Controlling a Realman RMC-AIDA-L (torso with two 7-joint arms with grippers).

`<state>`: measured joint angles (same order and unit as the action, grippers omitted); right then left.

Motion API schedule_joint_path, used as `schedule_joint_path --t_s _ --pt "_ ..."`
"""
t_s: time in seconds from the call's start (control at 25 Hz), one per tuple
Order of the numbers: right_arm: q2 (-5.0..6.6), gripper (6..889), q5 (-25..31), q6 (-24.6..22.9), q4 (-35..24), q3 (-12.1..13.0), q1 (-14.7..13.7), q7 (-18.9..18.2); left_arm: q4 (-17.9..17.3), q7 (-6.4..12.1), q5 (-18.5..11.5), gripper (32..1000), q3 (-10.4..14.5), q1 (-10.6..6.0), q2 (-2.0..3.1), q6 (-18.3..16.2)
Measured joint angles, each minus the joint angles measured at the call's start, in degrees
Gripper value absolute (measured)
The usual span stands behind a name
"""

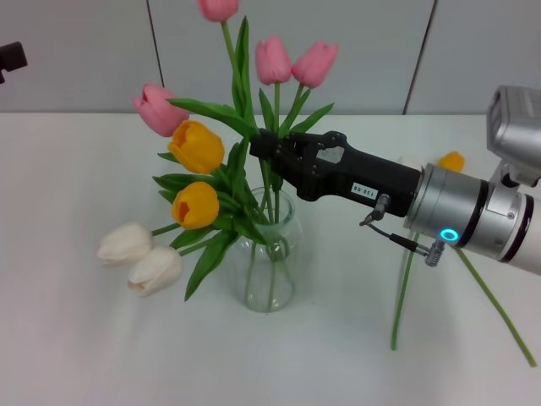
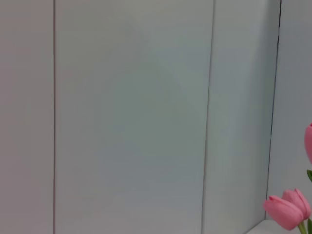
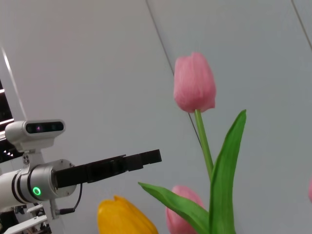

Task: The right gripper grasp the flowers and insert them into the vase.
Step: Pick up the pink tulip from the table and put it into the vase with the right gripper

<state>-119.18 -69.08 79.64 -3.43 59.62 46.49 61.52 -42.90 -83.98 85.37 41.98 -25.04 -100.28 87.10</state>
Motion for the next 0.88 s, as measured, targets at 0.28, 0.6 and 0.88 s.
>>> schedule_joint_path --t_s 0.28,0.6,0.88 --pt "0.0 58 0.0 -0.1 0.0 0.1 0.3 0.5 -1.0 0.05 -0.2 774 -0.1 0.12 0.0 0.0" --pt "0.0 58 -0.3 -0.8 -1.7 0.4 0.3 0.5 -1.2 0.01 -0.3 773 -0.2 0.18 0.0 1.0" --pt "0.0 59 -1.4 -0.9 -2.9 0.9 -0.3 0.1 -1.2 0.06 -0.3 773 -0.8 0.18 0.0 1.6"
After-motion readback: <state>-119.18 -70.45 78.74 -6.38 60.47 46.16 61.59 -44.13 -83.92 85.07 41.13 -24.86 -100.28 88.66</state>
